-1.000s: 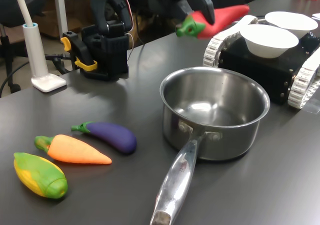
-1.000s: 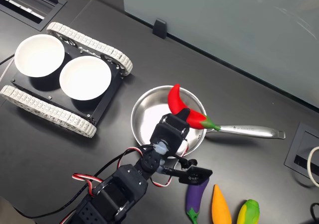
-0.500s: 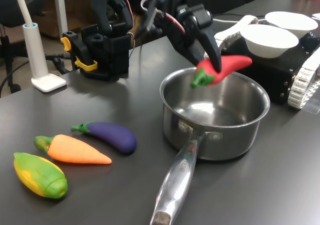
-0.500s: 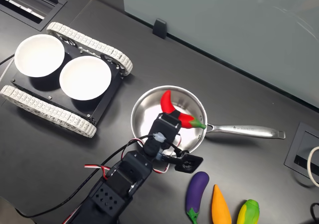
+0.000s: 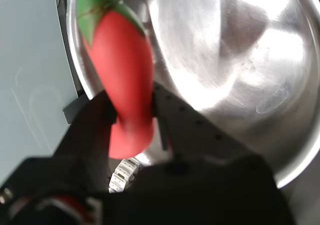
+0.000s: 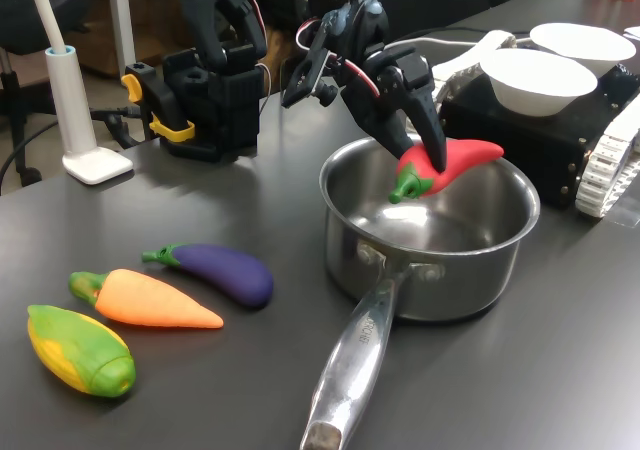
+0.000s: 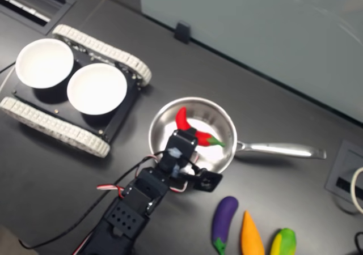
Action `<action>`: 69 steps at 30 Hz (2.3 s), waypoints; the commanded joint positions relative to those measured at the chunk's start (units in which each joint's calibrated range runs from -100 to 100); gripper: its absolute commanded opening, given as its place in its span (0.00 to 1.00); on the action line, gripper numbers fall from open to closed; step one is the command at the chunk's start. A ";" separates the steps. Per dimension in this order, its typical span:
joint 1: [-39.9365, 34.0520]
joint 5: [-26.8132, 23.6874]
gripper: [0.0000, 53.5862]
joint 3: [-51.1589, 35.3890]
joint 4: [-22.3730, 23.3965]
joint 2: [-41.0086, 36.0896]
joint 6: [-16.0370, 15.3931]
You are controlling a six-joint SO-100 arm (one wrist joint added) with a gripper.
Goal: Pick up the chilli and place them in the pan
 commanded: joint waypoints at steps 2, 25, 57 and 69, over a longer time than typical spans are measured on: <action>-0.63 -0.59 0.00 0.19 -4.00 -6.19 0.29; 0.98 -0.54 0.43 3.91 -3.83 -7.46 0.21; -0.97 0.15 0.25 -7.44 7.60 -17.75 0.13; -6.71 -2.15 0.00 -14.26 15.45 -24.83 -0.13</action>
